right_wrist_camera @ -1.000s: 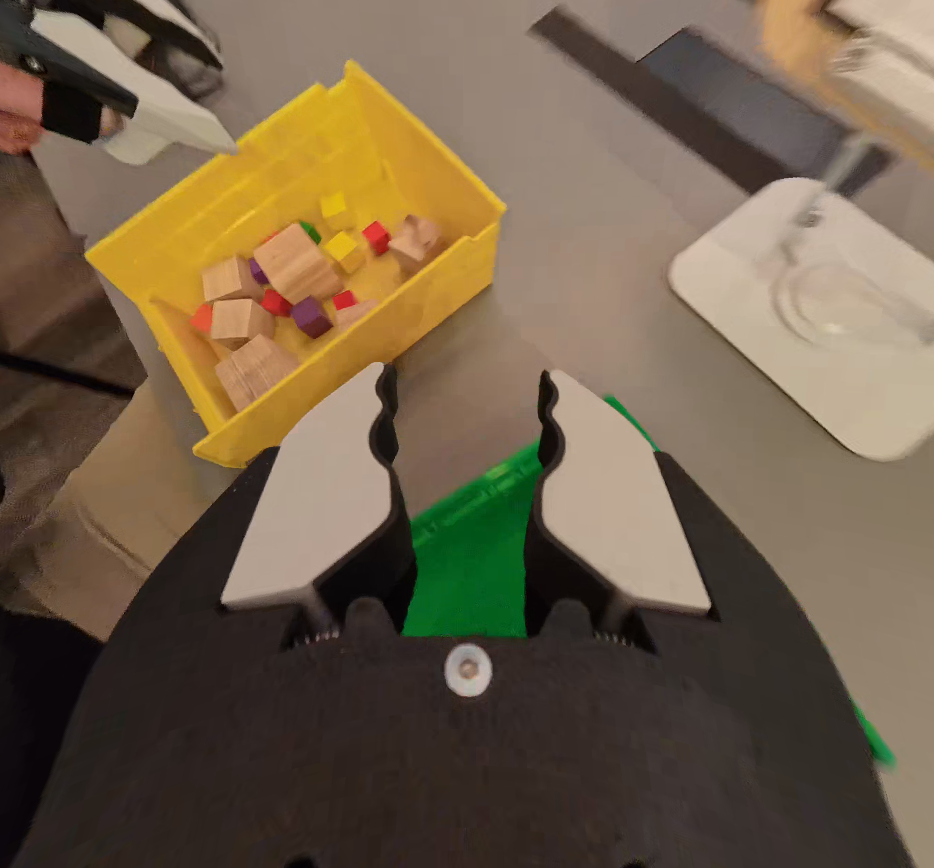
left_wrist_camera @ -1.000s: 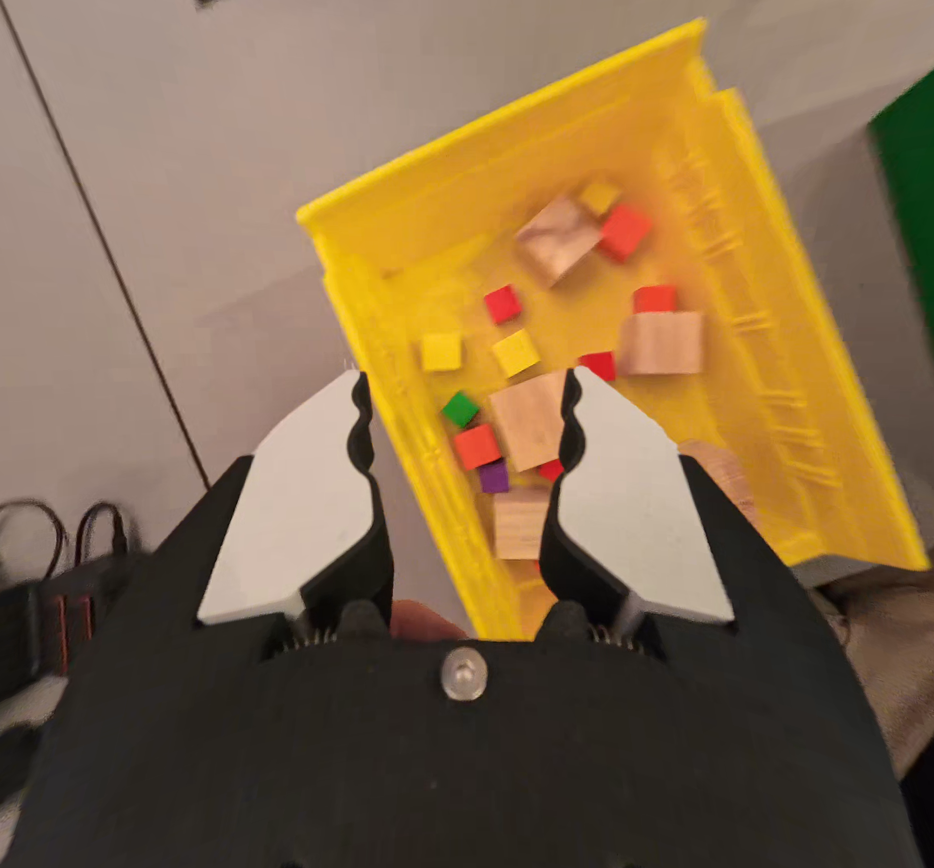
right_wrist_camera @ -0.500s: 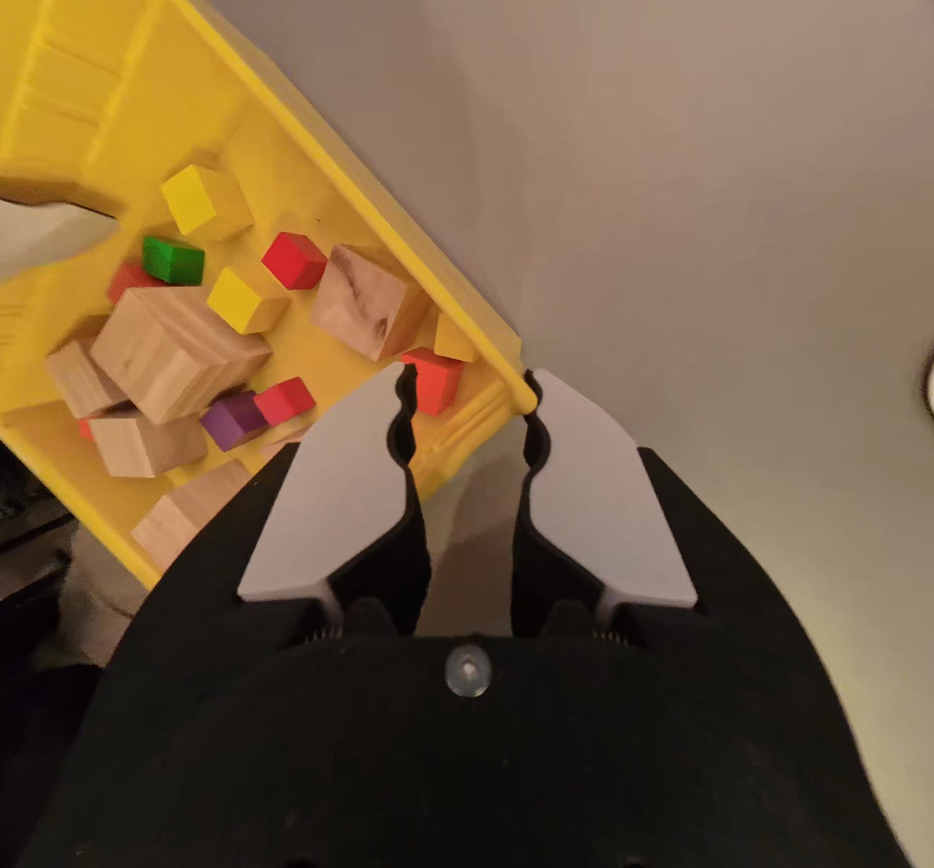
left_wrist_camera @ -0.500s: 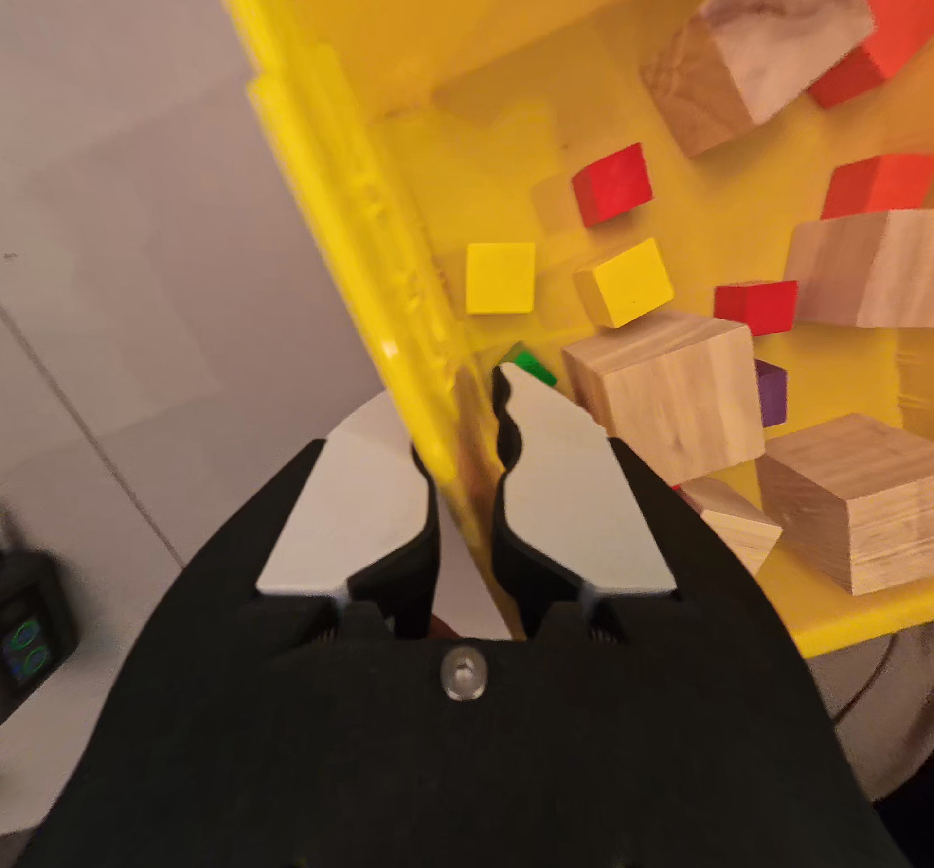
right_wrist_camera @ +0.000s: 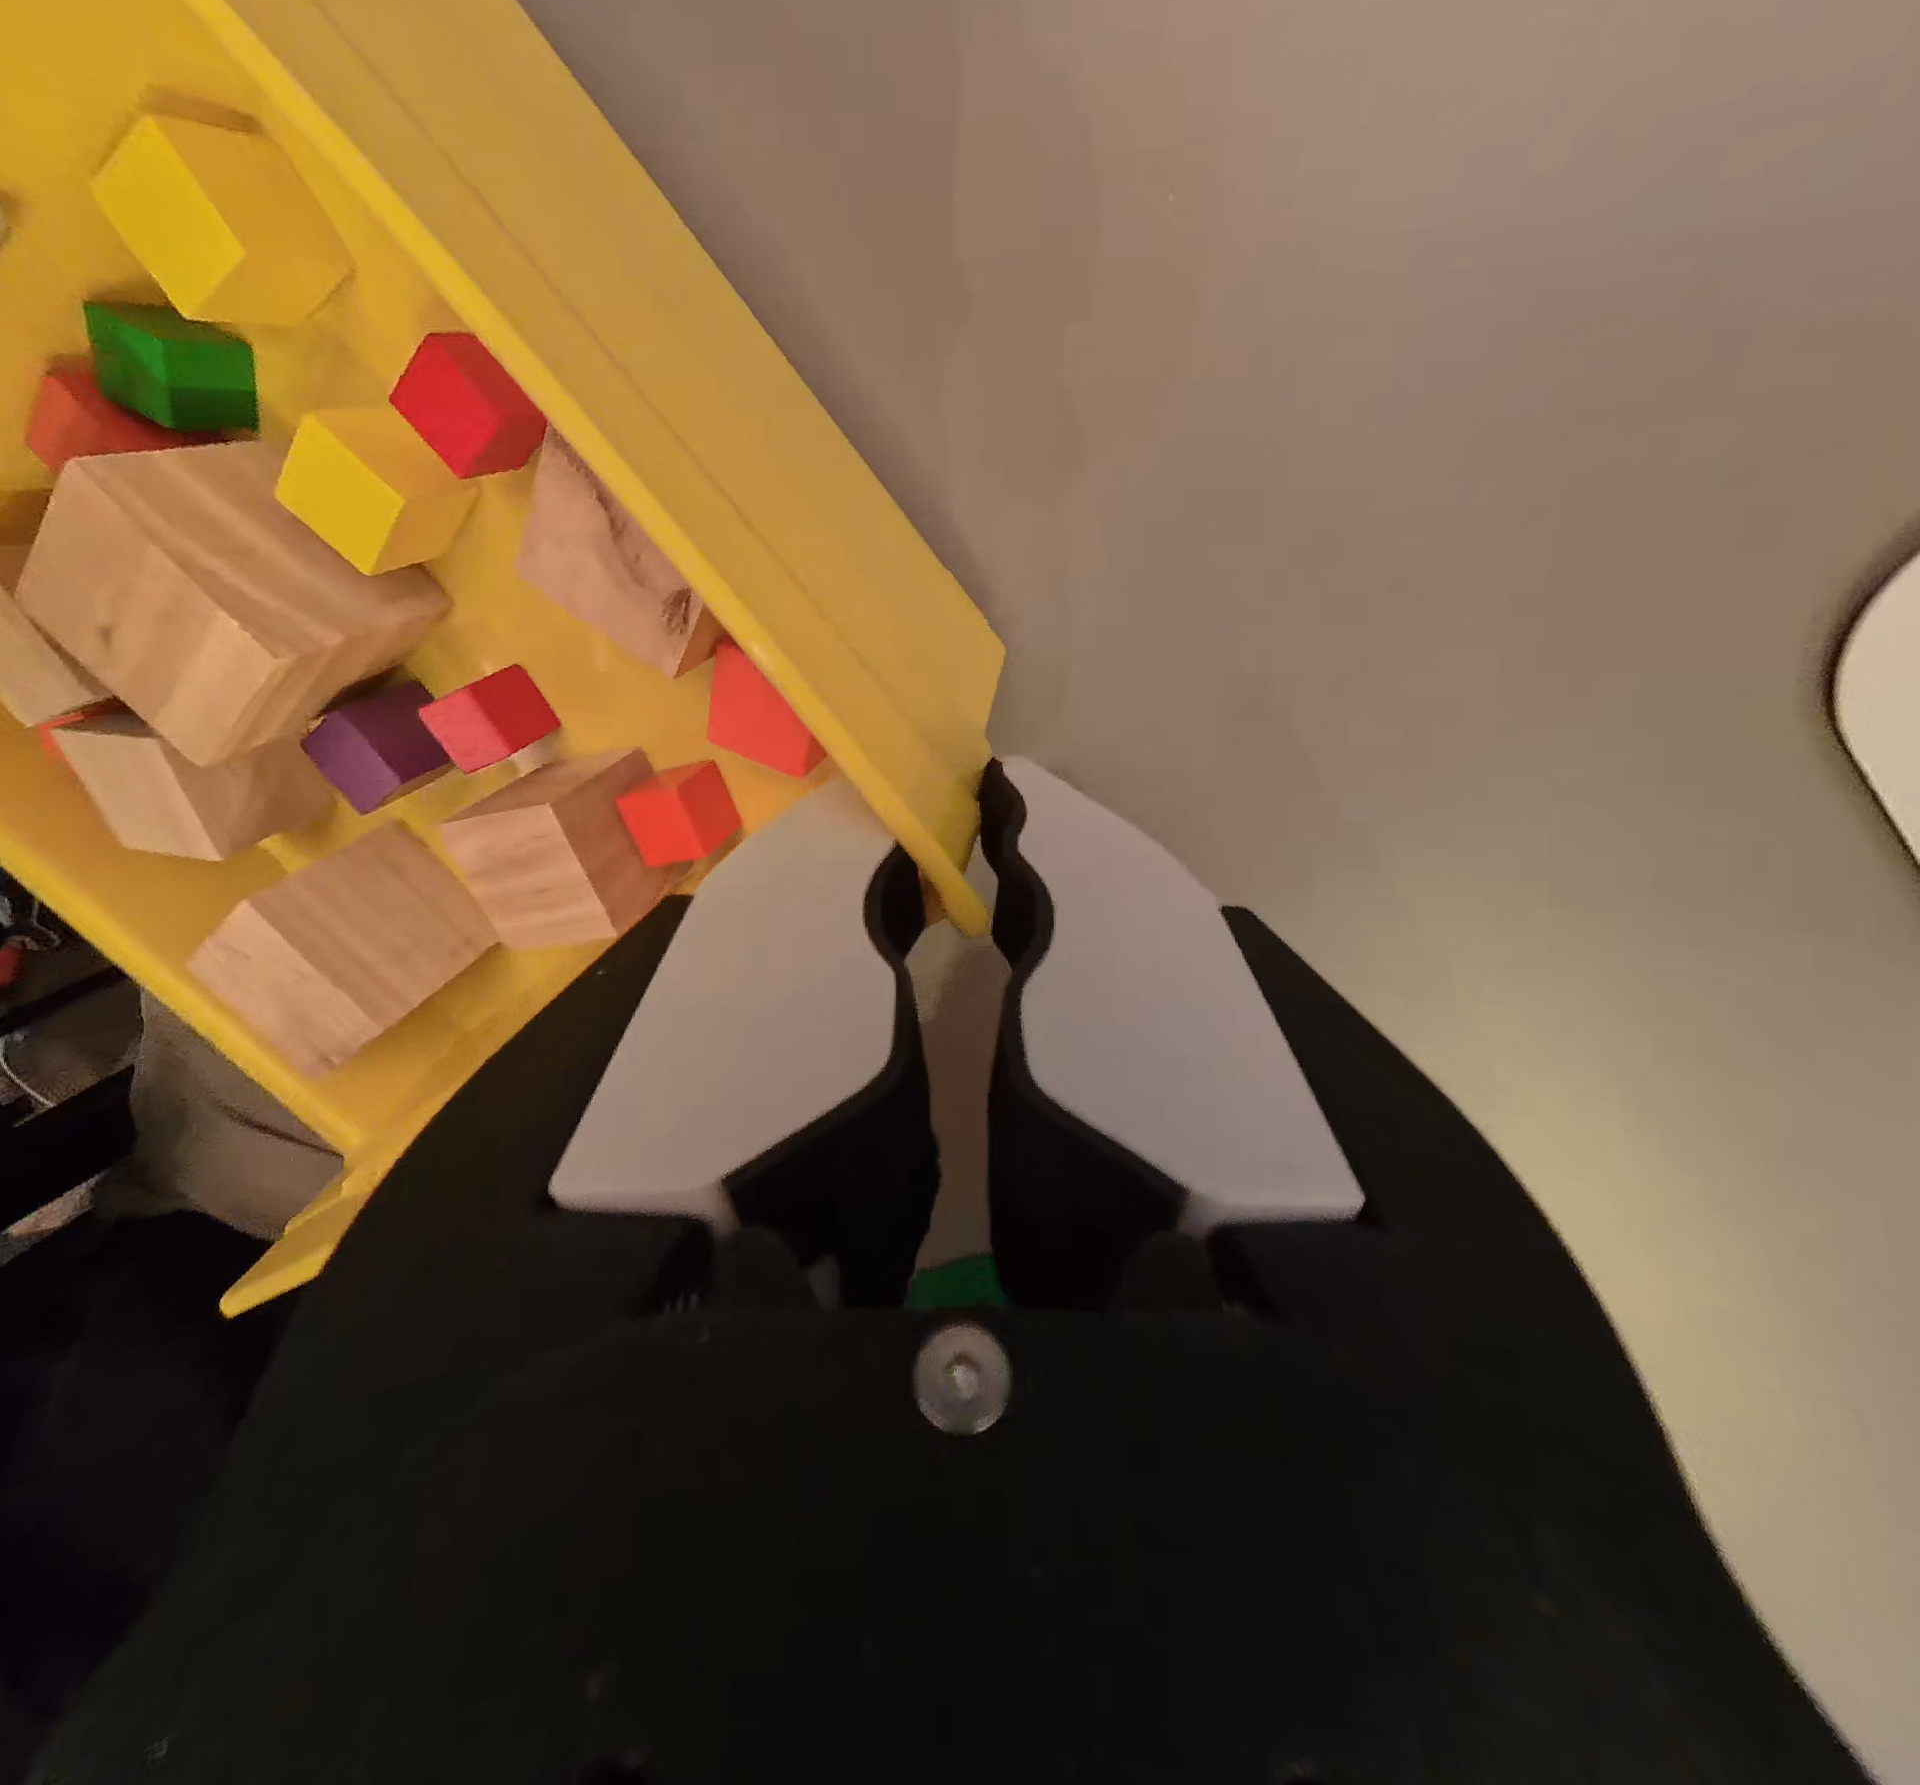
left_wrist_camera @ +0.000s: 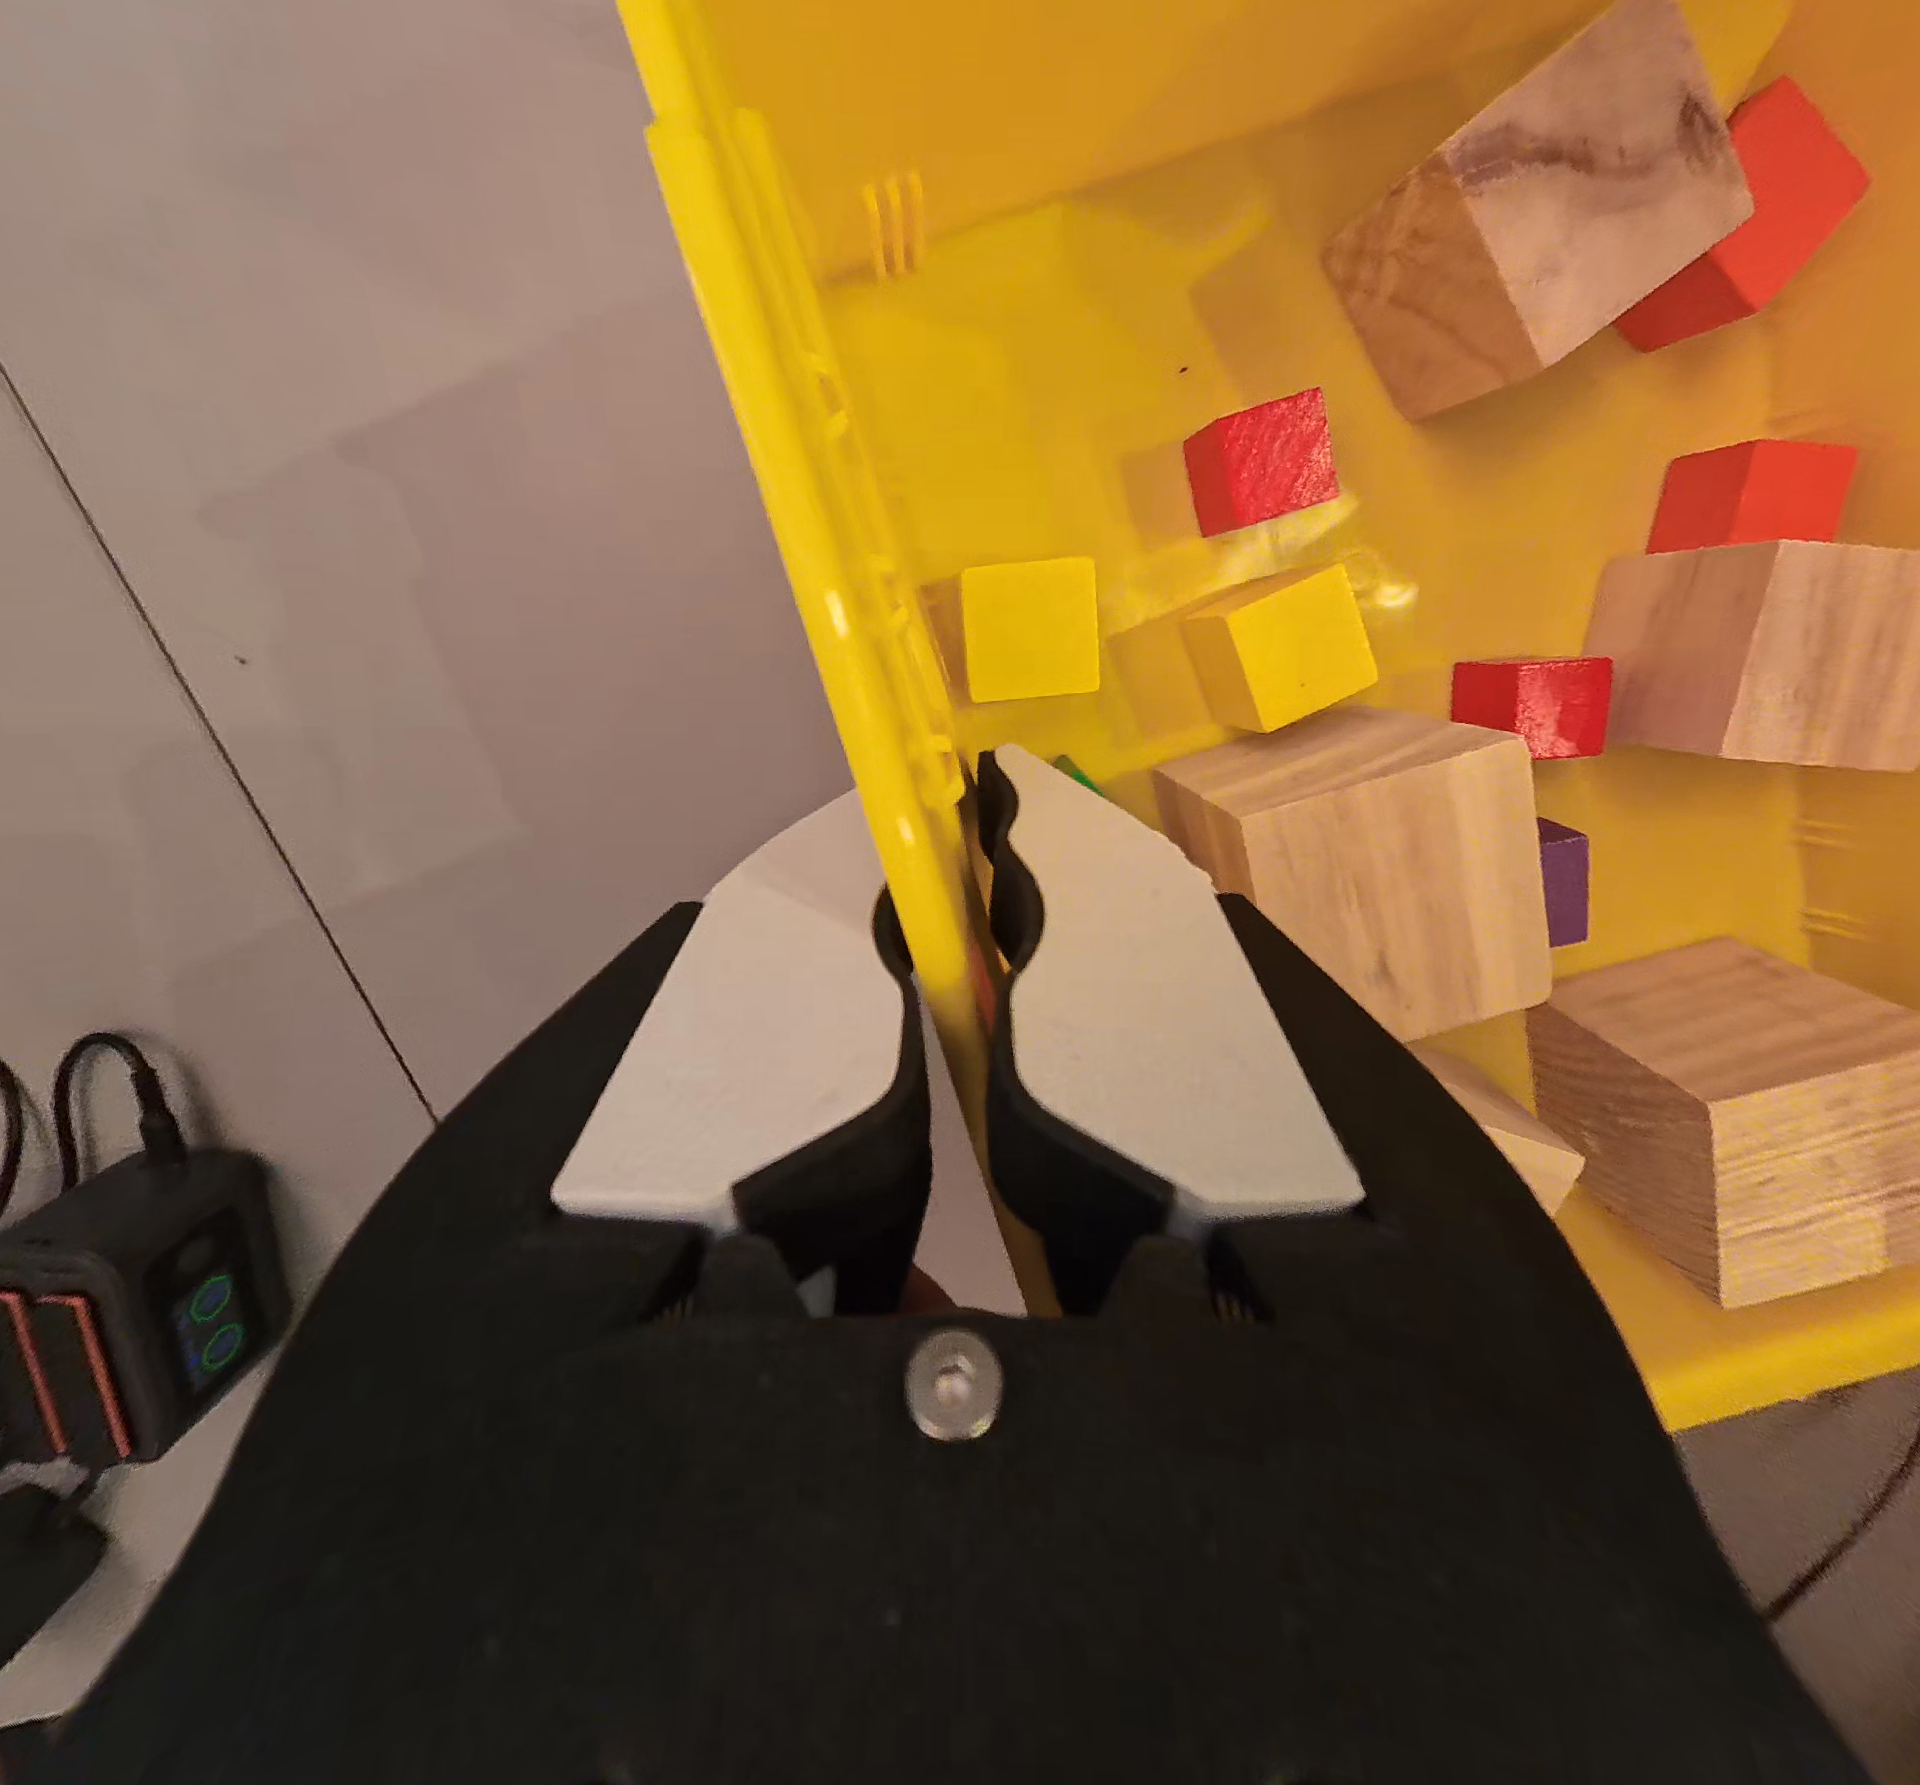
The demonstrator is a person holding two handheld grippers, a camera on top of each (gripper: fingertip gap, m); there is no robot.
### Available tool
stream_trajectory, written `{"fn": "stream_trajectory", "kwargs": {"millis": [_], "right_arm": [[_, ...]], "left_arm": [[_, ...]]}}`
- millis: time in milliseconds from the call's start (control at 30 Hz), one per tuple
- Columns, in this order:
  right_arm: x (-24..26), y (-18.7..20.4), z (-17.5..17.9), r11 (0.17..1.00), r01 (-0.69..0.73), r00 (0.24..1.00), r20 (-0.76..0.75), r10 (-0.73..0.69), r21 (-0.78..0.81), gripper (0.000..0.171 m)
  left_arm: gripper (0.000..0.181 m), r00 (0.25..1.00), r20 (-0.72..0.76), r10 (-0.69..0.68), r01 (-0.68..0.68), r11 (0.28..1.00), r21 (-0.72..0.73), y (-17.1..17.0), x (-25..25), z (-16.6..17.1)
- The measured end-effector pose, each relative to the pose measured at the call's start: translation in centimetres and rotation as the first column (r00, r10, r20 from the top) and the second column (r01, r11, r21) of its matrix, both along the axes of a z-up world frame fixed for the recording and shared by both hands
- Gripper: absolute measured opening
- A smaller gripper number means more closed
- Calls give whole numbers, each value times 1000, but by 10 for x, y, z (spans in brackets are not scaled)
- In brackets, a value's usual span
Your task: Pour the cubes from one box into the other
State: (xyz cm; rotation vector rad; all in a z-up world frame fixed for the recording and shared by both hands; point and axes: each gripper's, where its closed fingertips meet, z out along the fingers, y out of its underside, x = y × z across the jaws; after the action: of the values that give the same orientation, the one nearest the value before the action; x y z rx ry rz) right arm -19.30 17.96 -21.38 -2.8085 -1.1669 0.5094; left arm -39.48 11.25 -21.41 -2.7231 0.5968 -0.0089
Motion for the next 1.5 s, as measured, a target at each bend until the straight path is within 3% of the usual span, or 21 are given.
{"fn": "stream_trajectory", "kwargs": {"millis": [367, 900, 1167, 1500], "right_arm": [[66, -1, 49, 997, 62, 997, -53, -59, 46, 7], [183, 26, 157, 951, 247, 960, -177, -215, 186, 9], [258, 23, 219, 865, 353, 933, -201, -299, 357, 10], [335, 14, 244, 713, 449, 892, -215, -399, 539, 9]], "left_arm": [[4, 991, -35, -133, 134, 990, 53, 30, 59, 50], [4, 944, -115, -309, 325, 931, 165, 98, 173, 169], [4, 920, -146, -365, 393, 856, 335, 116, 250, 227], [4, 901, -138, -412, 421, 750, 511, 122, 330, 241]]}}
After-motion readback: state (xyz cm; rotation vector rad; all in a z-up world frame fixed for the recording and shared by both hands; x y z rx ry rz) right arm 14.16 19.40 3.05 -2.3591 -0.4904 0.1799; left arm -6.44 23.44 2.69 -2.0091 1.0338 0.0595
